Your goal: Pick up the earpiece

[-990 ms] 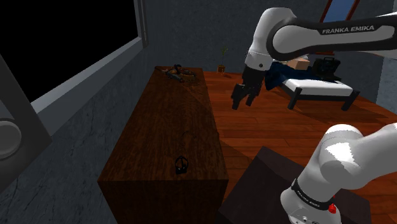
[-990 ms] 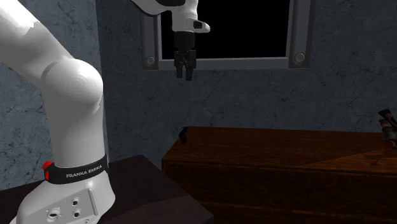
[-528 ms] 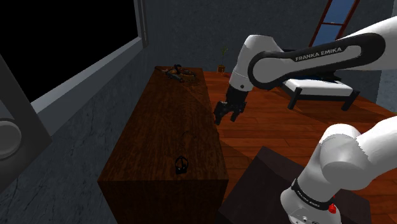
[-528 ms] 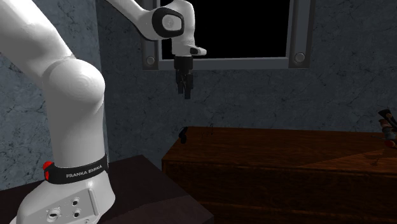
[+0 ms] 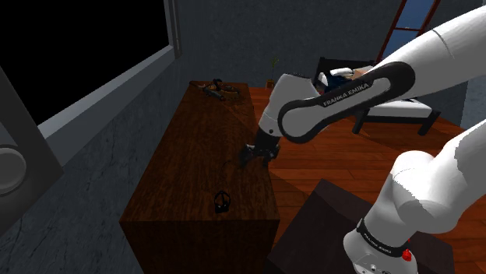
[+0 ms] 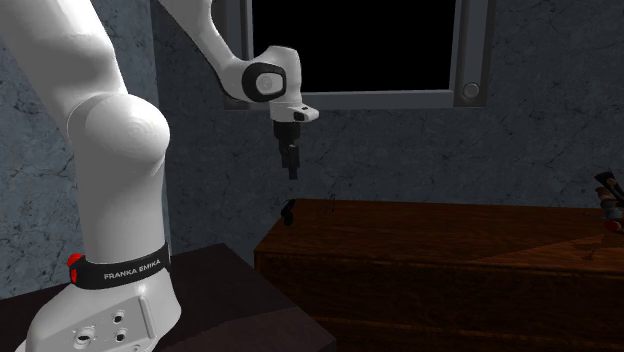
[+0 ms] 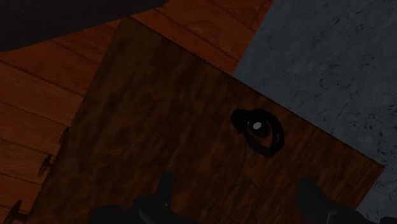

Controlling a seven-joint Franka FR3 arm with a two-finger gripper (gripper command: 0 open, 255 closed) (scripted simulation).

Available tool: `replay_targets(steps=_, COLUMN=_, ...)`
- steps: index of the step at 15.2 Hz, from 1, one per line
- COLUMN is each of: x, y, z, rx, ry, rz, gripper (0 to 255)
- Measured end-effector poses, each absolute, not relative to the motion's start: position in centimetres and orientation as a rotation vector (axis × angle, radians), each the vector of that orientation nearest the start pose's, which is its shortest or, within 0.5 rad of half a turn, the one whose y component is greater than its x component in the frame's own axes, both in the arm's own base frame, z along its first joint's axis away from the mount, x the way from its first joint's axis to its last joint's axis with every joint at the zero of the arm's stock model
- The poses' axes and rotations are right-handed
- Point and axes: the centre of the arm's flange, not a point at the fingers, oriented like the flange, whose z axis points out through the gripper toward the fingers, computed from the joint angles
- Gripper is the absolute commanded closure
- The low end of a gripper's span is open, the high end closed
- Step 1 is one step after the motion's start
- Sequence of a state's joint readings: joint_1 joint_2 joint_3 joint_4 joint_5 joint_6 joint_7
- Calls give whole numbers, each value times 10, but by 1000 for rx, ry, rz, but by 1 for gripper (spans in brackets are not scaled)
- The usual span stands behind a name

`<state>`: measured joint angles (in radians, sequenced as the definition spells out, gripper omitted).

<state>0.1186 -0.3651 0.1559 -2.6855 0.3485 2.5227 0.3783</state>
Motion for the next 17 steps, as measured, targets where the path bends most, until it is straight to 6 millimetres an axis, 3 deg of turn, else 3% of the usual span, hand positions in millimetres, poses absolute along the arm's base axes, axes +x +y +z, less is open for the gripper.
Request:
replay_targets(steps=9, x=443, y=171, z=289, rx=-2763, ry=669, rz=-284, gripper=0)
replay_targets(steps=17, x=453, y=178, z=244, rx=-2750, ry=686, rz=-295, gripper=0)
